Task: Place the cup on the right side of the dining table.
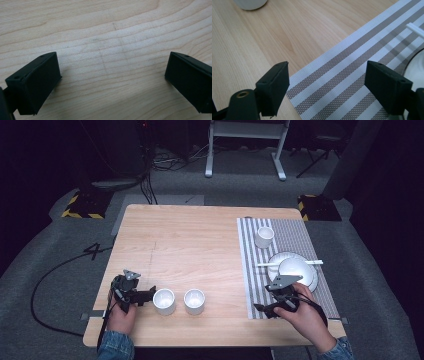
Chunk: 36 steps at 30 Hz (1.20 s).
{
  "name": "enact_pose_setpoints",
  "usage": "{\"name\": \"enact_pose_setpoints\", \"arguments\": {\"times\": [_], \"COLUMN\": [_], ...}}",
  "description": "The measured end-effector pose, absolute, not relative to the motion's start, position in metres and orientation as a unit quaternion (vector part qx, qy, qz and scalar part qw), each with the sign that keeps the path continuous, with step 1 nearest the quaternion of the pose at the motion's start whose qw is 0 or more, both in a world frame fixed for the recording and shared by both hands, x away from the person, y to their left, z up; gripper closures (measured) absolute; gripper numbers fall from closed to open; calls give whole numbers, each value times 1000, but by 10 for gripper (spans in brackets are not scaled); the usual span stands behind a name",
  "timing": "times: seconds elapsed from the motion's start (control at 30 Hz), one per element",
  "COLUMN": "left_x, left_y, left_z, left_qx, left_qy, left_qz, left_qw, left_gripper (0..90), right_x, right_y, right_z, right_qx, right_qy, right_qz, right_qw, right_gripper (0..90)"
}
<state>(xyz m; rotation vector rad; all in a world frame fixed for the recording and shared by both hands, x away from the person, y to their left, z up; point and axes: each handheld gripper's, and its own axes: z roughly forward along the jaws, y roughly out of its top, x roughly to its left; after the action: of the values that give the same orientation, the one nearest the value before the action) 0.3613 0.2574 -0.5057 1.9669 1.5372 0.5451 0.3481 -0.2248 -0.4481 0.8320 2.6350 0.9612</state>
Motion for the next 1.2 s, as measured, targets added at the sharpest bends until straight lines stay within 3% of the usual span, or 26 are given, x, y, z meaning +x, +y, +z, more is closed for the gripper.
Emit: {"name": "enact_pose_setpoints", "arguments": {"times": [0.43, 0.77, 1.2], "left_x": [361, 361, 361], "left_y": [257, 257, 257], "left_z": [-506, -506, -506], "left_qx": [737, 736, 736], "left_qy": [577, 577, 577], "left_qz": [204, 204, 204], "left_qw": [289, 289, 289], "left_gripper": [4, 4, 4], "right_x": [338, 332, 324], "right_y": [-224, -228, -232], "right_z": [-473, -491, -505], "right_qx": [285, 295, 332], "right_qy": [897, 888, 854], "right_qz": [322, 329, 372], "right_qw": [102, 126, 145], "right_gripper": [207, 195, 114]}}
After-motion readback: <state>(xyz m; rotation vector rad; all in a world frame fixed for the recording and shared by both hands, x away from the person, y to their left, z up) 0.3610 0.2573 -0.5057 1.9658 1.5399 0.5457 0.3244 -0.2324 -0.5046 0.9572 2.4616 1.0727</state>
